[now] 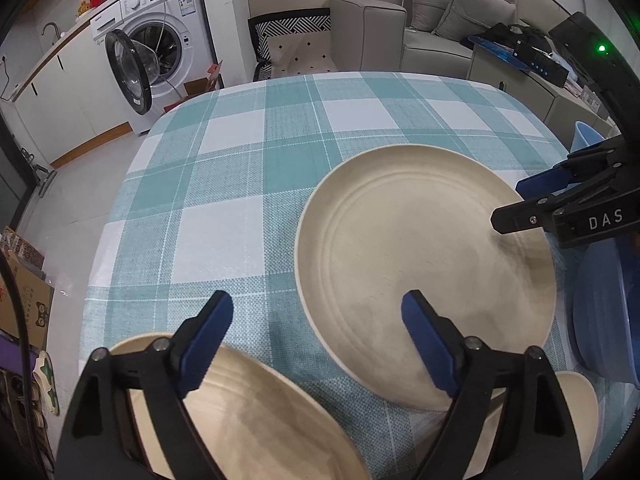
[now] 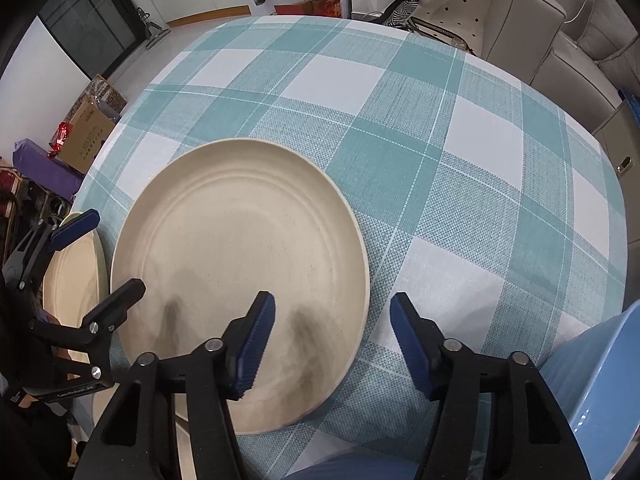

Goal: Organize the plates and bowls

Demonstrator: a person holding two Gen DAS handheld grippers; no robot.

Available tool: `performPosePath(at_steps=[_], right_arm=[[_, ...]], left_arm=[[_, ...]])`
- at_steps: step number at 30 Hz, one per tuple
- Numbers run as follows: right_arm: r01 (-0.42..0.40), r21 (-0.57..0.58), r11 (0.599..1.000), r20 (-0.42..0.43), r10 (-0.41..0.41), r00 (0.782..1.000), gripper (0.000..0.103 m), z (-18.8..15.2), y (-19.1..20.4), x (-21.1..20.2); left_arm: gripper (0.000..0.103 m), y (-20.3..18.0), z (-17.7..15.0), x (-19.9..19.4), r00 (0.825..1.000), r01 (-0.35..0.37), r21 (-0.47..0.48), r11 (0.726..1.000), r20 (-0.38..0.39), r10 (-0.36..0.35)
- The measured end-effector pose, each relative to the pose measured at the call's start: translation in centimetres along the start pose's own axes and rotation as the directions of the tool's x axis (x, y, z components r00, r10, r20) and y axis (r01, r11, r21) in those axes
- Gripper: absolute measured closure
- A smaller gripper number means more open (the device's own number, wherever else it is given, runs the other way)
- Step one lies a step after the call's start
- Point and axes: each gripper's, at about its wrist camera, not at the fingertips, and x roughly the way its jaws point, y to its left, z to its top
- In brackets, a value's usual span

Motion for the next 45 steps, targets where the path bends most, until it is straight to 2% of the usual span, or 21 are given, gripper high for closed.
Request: performPosePath(at_steps=[1,5,9,10,12,14,17,27,45], right_arm=[[-0.005,0.001,1.0,-0.002,0.005,1.0,0.047,0.0,0.0,0.1],[-0.016,-0.001,1.0,-0.004,0.016,1.0,0.054,-0.2,0.1,0.1],[-0.009,-0.005,1.0,-0.003,0.009,1.0,0.061,-0.4,0.3,0.0],[-0.006,-0.004,1.0,-0.001,0.006,1.0,0.065,-0.5,0.3,-0.1],[0.002,-0.002,1.0,0.001,-0.002,1.0,0.071,-0.6,0.2,-0.1],[0.012,-0.004,1.0,0.001,-0.012,1.0,0.076,-0.6,0.1,-0.1],[0.011,0.007,1.0,0.004,-0.011,1.0,0.079,-0.7,-0.2,-0.2],[0.02,0.013,1.0,0.027,-0.02,0.999,0.08,-0.9,-0.1,-0.7],[0.026,0.021,0.999,0.099,-0.028,0.995,0.08,-1.7,0.7,-5.4]], left_arm=[[0.02,-0.1,0.0,-0.1,1.0,0.006,0.002,1.0,0.001,-0.006],[0.04,-0.3,-0.1,-0.2,1.0,0.028,0.005,1.0,-0.009,-0.028],[0.051,-0.3,-0.1,-0.3,0.999,0.049,-0.007,0.999,-0.01,-0.049],[0.058,-0.3,-0.1,-0.4,0.998,0.054,-0.009,0.998,-0.01,-0.054],[0.062,-0.2,-0.1,-0.5,0.999,0.054,-0.015,0.998,-0.008,-0.054],[0.07,0.0,-0.1,-0.5,0.999,0.042,-0.023,0.999,-0.007,-0.042],[0.076,0.4,0.0,-0.6,0.999,0.047,-0.042,0.998,-0.01,-0.048],[0.078,0.4,0.1,-1.4,0.999,0.043,-0.047,0.998,0.014,-0.043],[0.078,0.6,0.8,-5.4,0.995,0.033,-0.047,0.998,0.095,-0.028]])
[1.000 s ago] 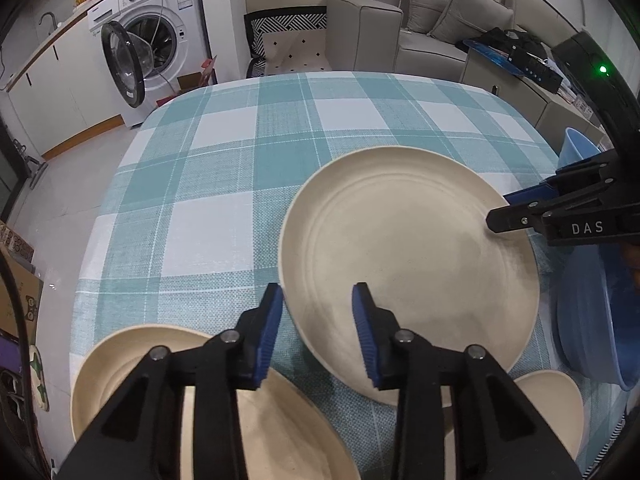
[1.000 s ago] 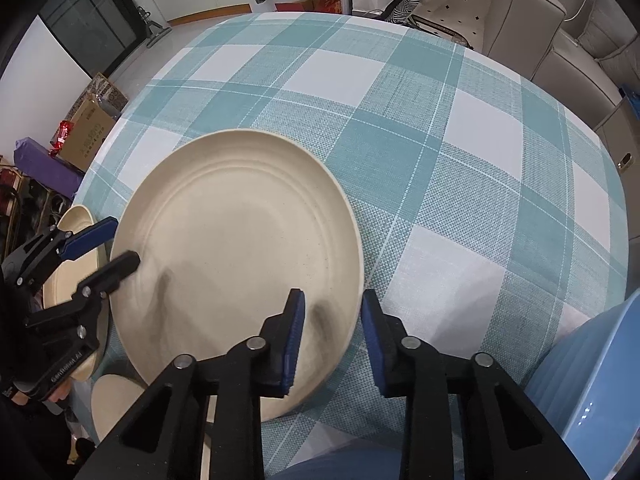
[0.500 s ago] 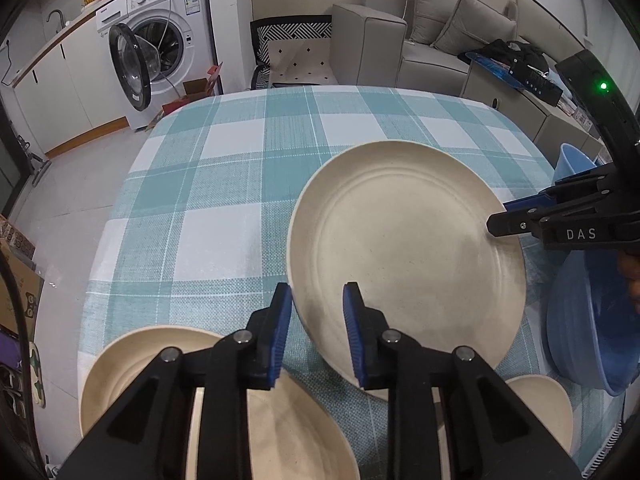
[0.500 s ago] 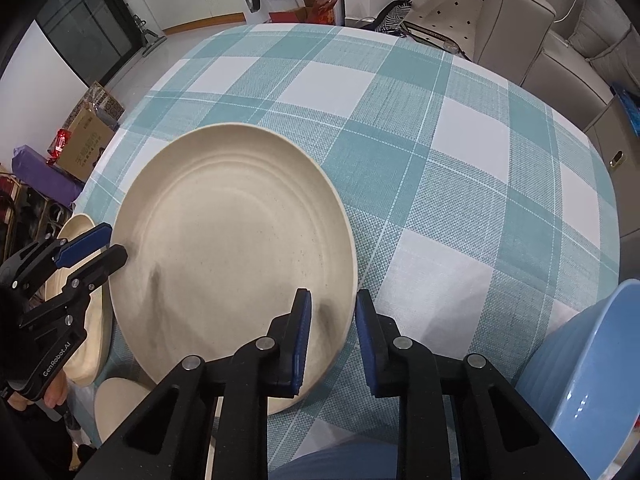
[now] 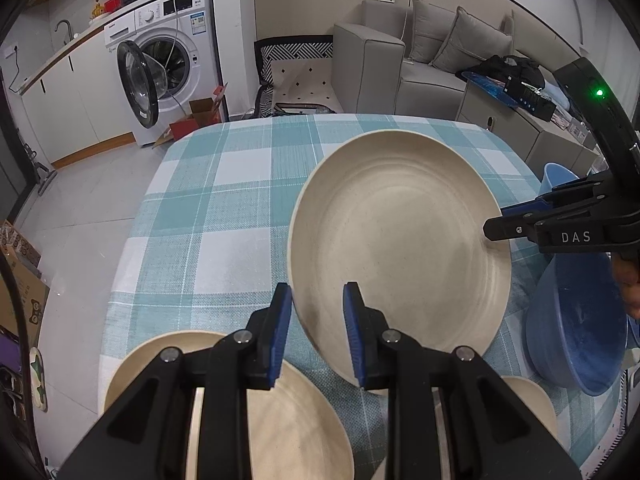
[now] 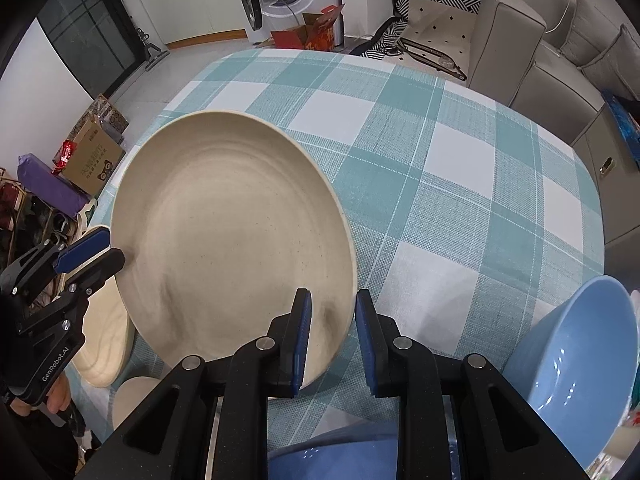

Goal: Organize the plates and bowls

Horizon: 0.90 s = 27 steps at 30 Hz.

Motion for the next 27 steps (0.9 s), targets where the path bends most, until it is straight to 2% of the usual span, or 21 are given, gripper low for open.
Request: performPosePath(at_steps=[16,27], right_arm=[[0.021,-0.034,0.999,0.069,-0.019,0.997,0.08,-1.4,2.1,-5.0],[0.04,-0.073,0.997,0.108,-0.032,0.994,0.08,-4.6,4.6,-8.3]], left_arm=[[0.078,-0.2,-0.4,-4.9,0.996,-0.009,0.01,1.0,0.083,0.008],[0.078,-0.2,-2.6,-8.6,0.991,-0.018,0.016,1.0,0.131,0.016]])
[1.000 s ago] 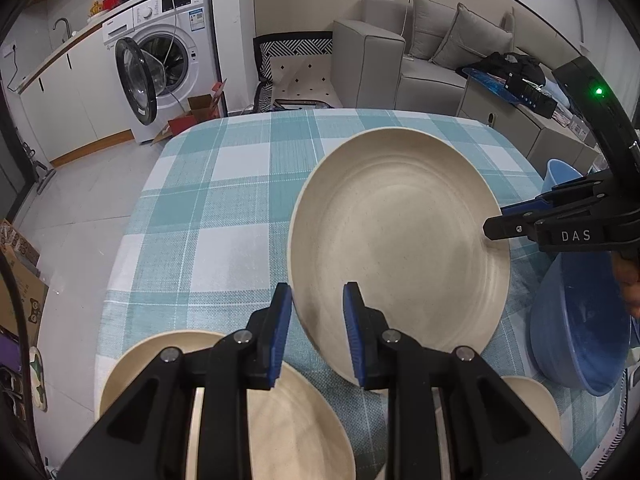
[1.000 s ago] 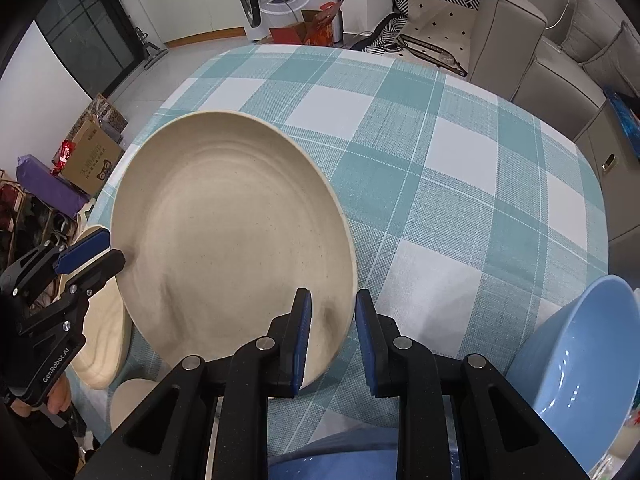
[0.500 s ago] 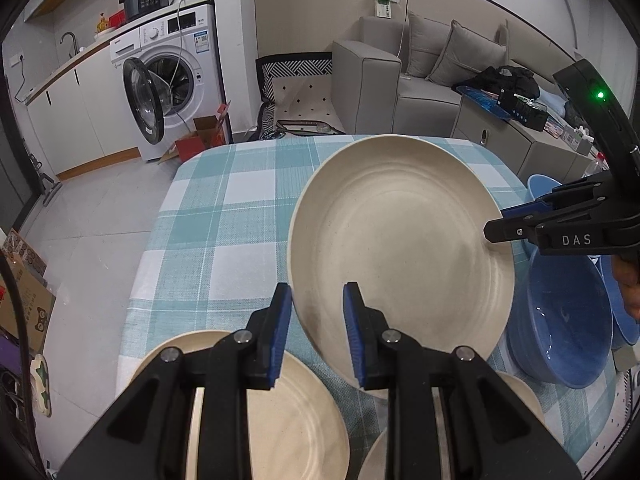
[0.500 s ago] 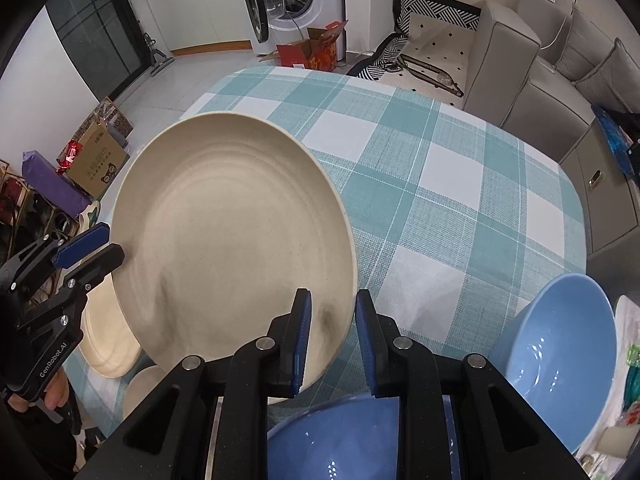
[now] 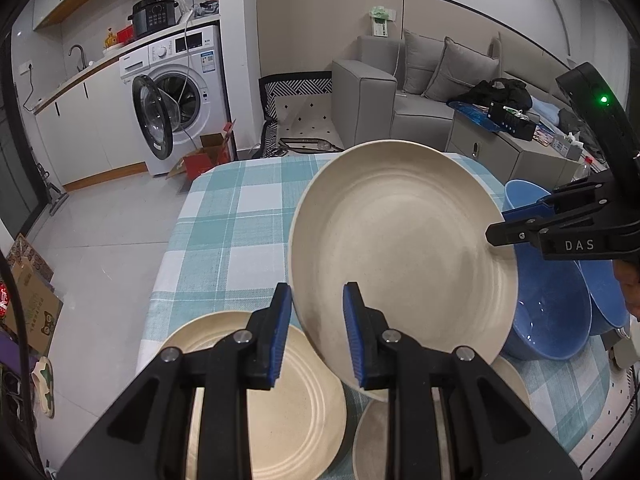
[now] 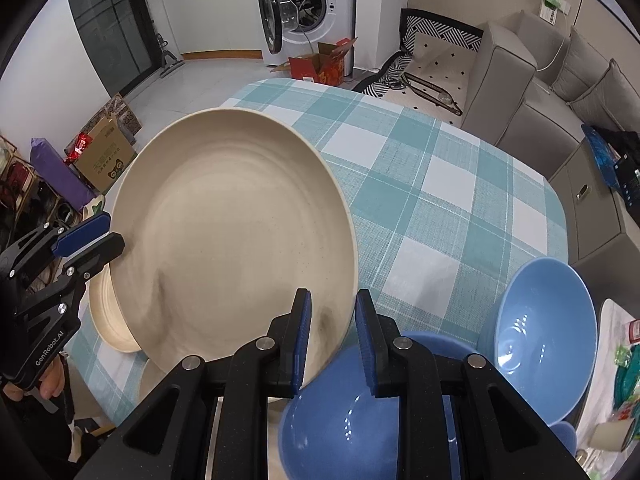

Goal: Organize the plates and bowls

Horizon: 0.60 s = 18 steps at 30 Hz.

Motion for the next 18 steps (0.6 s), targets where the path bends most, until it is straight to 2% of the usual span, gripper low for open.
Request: performPosePath(at_steps=[7,18], right_arm=[[0.008,-0.029,1.0,0.016,-0.008,1.0,0.08,-1.7,2.0,-1.8],[0.011,-0.061,0.998,0.018,-0.01,1.0,0.08,-3.9,3.7,-2.0]], left_arm=[[0.078,0.2,-1.7,-2.1,1.0,-0.002,-0.005,1.0,0.02,0.002],[0.078,0.1,-3.8,-3.6,1.0,-0.016,-0.001,1.0,0.024,0.017]])
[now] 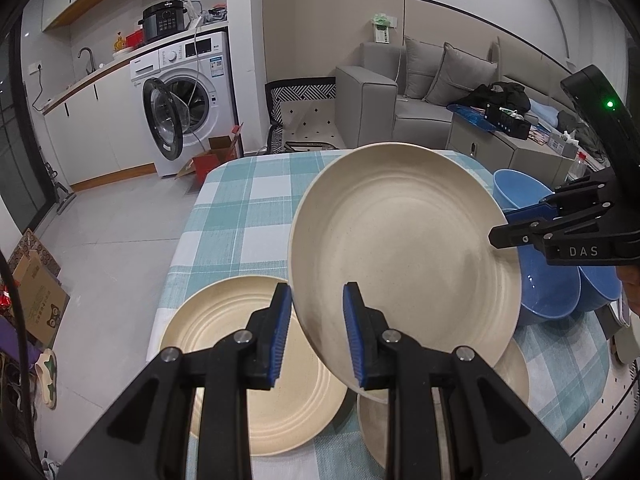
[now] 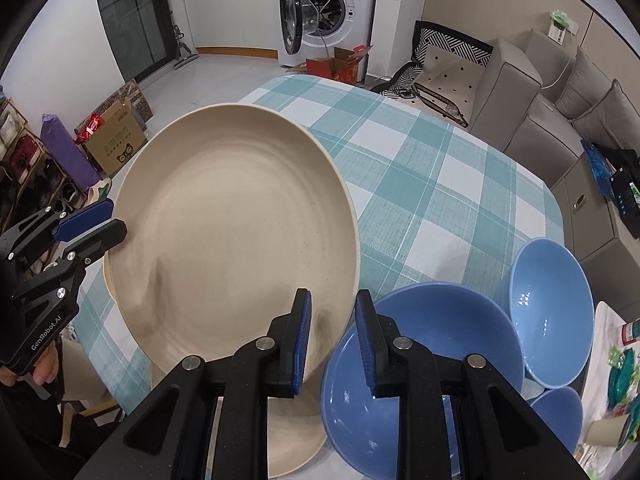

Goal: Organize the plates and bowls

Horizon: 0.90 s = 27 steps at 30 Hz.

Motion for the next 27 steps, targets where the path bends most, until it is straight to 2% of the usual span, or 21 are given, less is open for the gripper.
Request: performPosePath(at_steps=[27], right_arm=[[-0.019,-0.035,0.999,-0.005,0.019,1.0,0.08,-5.3,2.2,0.7]], left_arm=[[0.078,-0.7,-4.0,-1.6,1.0,-0.006,0.007,1.0,-0.01,0.006]])
